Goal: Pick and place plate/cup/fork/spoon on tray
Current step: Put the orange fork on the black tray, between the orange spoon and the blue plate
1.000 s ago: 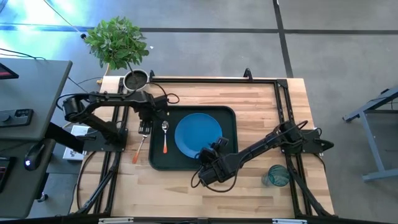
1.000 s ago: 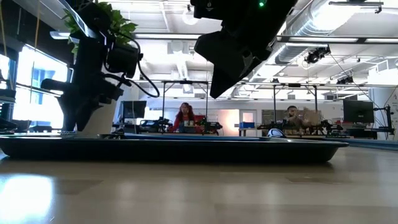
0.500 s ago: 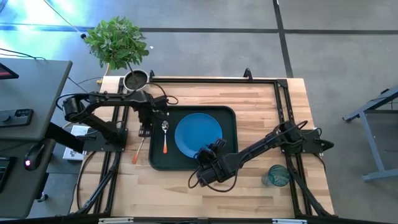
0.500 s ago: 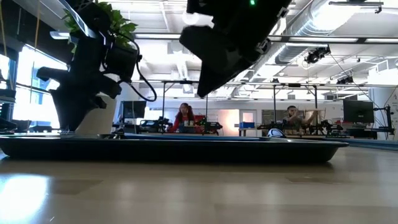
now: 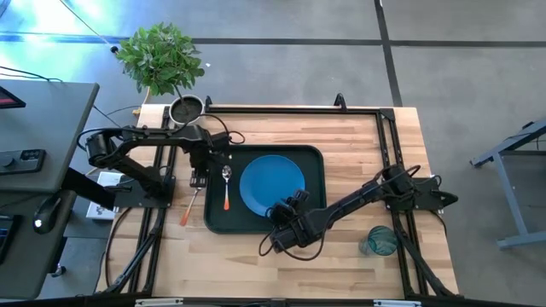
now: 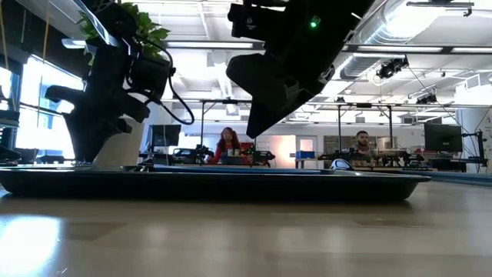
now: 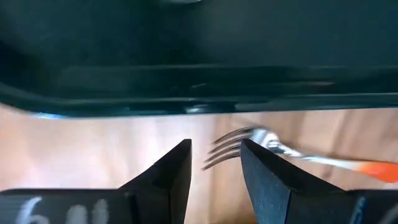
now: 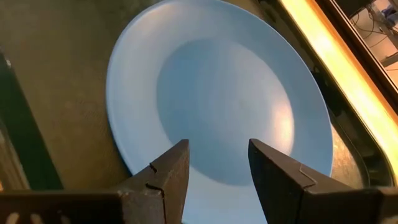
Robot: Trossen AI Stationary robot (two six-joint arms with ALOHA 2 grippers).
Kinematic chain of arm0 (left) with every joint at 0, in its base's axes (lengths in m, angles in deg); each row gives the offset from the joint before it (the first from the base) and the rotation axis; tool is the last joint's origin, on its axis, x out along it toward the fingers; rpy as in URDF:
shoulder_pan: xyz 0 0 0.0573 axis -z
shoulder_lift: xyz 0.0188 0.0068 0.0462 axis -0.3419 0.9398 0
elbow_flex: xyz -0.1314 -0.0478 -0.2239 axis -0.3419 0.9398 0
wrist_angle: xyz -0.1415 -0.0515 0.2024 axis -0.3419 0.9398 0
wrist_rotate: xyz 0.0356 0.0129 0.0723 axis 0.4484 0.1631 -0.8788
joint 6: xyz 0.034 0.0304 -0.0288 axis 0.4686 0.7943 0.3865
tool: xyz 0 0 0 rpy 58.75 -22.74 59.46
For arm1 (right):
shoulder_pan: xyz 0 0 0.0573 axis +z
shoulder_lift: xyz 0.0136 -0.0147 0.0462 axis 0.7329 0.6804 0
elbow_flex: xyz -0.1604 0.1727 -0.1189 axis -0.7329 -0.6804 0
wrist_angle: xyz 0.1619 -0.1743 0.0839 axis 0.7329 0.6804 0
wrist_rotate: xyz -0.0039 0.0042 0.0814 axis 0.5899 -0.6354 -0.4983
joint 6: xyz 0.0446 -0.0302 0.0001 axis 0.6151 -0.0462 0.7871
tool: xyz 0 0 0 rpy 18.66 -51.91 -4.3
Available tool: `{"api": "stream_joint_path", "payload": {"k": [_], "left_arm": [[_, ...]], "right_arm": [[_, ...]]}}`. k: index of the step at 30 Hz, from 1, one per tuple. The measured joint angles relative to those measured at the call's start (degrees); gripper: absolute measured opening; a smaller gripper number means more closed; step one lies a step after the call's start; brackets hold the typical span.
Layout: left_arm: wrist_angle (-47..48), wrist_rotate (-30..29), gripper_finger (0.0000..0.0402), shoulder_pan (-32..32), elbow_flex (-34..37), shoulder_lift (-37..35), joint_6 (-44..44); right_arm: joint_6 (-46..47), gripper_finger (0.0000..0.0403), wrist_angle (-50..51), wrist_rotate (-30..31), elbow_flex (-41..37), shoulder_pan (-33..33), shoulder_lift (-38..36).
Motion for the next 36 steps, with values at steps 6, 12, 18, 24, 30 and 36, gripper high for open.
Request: {"api": "stream_joint_path", "payload": {"k": [6,12,18,24,30,36], "left_arm": [[0.0,0.7,0.0127,0.0,0.0,0.0,0.0],[-0.9,0.6,0.0126,0.0,2.5,0.0,1.5],[-1.9,0.2,0.0126,0.0,5.7,0.0,2.6],[-2.4,0.5,0.0083,0.0,5.7,0.0,2.6],[-1.7,8.6,0.0011,0.0,5.6,0.0,3.1],[-1.0,9.7,0.0010,0.8,4.5,0.0,3.6]], "right_arm": [[0.0,0.0155,0.0,-0.3,0.0,0.0,0.0],[0.0,0.0155,0.0,-0.4,0.0,0.0,0.0],[0.0,0.0155,0.0,-0.4,0.0,0.0,0.0],[-0.4,0.0155,0.0,-0.6,0.0,-0.2,0.0],[-0.6,0.0155,0.0,-0.6,0.0,-0.2,0.0],[-0.5,0.0155,0.0,-0.9,0.0,-0.2,0.0]]}}
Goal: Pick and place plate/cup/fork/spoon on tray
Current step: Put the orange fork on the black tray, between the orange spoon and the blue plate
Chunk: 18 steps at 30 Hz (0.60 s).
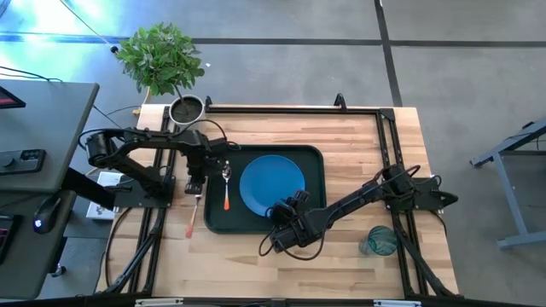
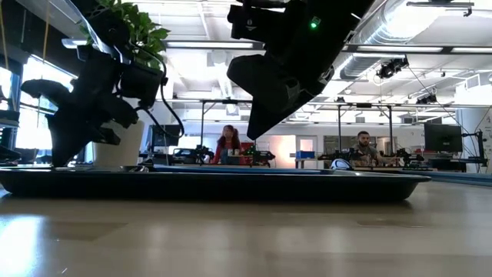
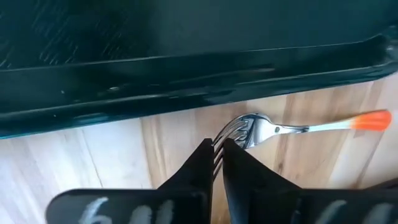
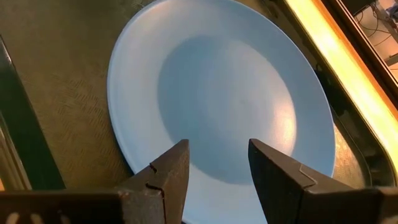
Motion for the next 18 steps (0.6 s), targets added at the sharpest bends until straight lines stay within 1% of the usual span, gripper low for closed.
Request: {"api": "stream_joint_path", "payload": {"k": [4,9,10,13,18], "left_arm": [[3.9,4.1,0.0003,0.0,-2.2,0.0,-0.9],[11.3,13.4,0.0001,0.1,-5.4,0.0,-0.9],[12.4,14.2,0.0001,0.4,-6.1,0.0,-0.5],[12.9,14.0,0.0001,1.0,-8.0,0.0,0.0],[8.6,14.3,0.0001,1.6,-12.1,0.0,0.4]], "right_arm": [[-0.1,0.0155,0.0,0.0,0.0,0.0,0.0],[-0.1,0.0155,0.0,0.0,0.0,0.0,0.0],[-0.1,0.0155,0.0,0.0,0.0,0.0,-0.1],[-0.3,0.0155,0.0,-0.4,0.0,0.0,-0.1],[-0.4,0.0155,0.0,-0.6,0.0,0.0,-0.1]]}}
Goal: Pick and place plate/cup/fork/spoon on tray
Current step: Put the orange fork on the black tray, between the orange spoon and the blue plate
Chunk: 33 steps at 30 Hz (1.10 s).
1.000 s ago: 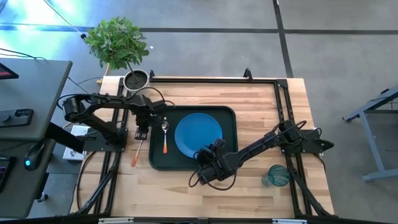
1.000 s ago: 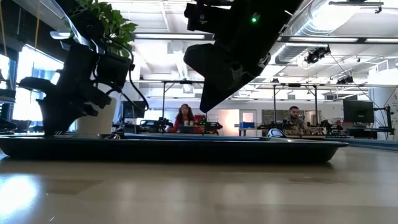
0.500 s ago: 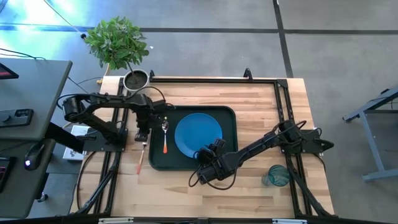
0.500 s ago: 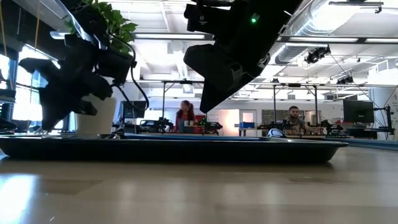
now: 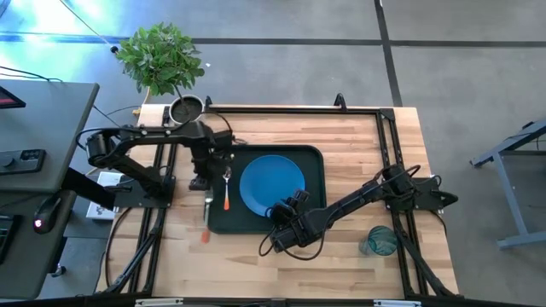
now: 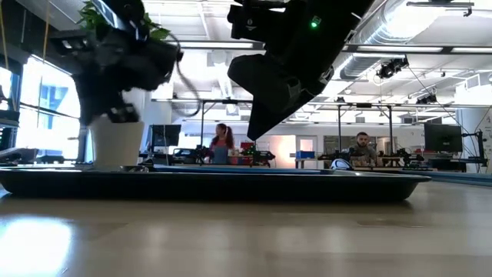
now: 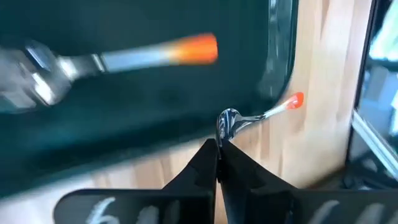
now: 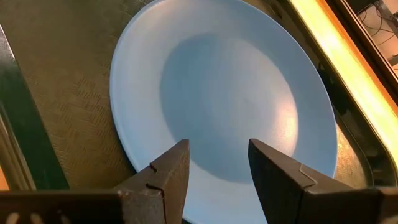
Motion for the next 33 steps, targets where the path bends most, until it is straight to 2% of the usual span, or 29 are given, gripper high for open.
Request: {"api": "stream_joint_path", "payload": {"k": [7,13,15,22,26,33], "left_arm": [[-6.6,-0.4,0.0001,-0.7,-6.5,0.0,-2.3],[-11.2,-7.6,0.0001,-2.7,-8.0,0.0,-1.3],[-12.6,-8.0,0.0001,-3.6,-8.1,0.6,-1.3],[-12.9,-7.0,0.0000,-5.5,-8.0,6.7,0.5],[-12.9,-7.4,0.0001,-6.0,-8.0,11.2,4.7],[-16.8,-15.8,0.0030,-6.1,-8.0,16.6,6.8]], "right_arm": [[0.0,0.0155,0.0,-0.2,0.0,0.0,0.0],[0.0,0.0155,0.3,-0.4,0.0,0.0,0.0],[-0.2,0.0155,0.3,-0.4,0.0,0.0,0.0],[-0.9,0.0155,0.4,-0.5,0.0,0.0,0.0],[-1.0,0.0155,0.4,-0.5,0.0,0.0,0.0],[-1.0,0.0155,0.4,-0.4,0.0,0.0,0.0]]}}
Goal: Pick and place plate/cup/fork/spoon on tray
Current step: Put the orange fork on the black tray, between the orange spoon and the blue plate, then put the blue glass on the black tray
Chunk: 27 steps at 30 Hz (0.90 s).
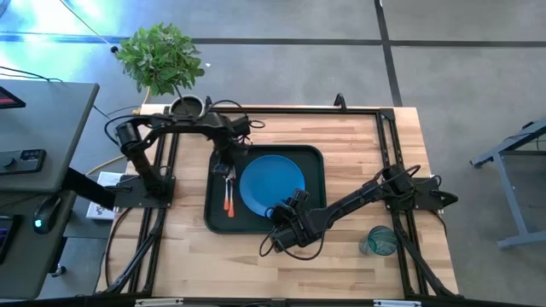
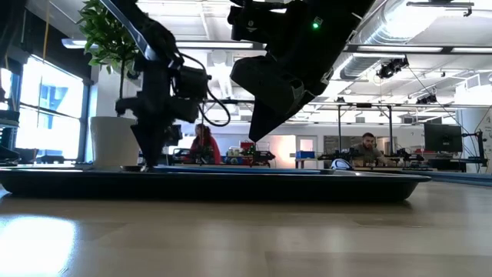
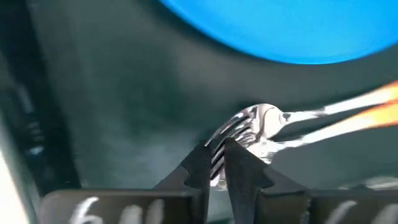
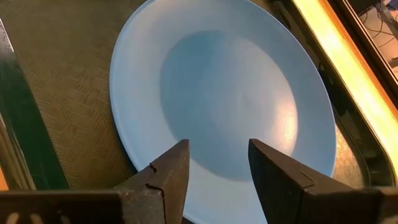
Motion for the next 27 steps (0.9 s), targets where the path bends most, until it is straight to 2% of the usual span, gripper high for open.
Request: {"api": "stream_joint_path", "payload": {"k": [10,16,27], "left_arm": [[-3.5,-4.0,0.0092,0.3,0.0,-0.4,-0.9],[-3.6,-9.5,0.0105,0.3,0.0,-0.7,-2.5],[-7.5,-9.8,0.0129,0.3,0.0,-1.4,-6.2]], "right_arm": [[-0.2,0.0155,0.0,0.0,0.0,0.0,0.0],[-0.2,0.0155,0.0,0.1,0.0,0.0,0.0],[-0.6,0.0155,0.1,0.4,0.0,0.0,0.0]]}}
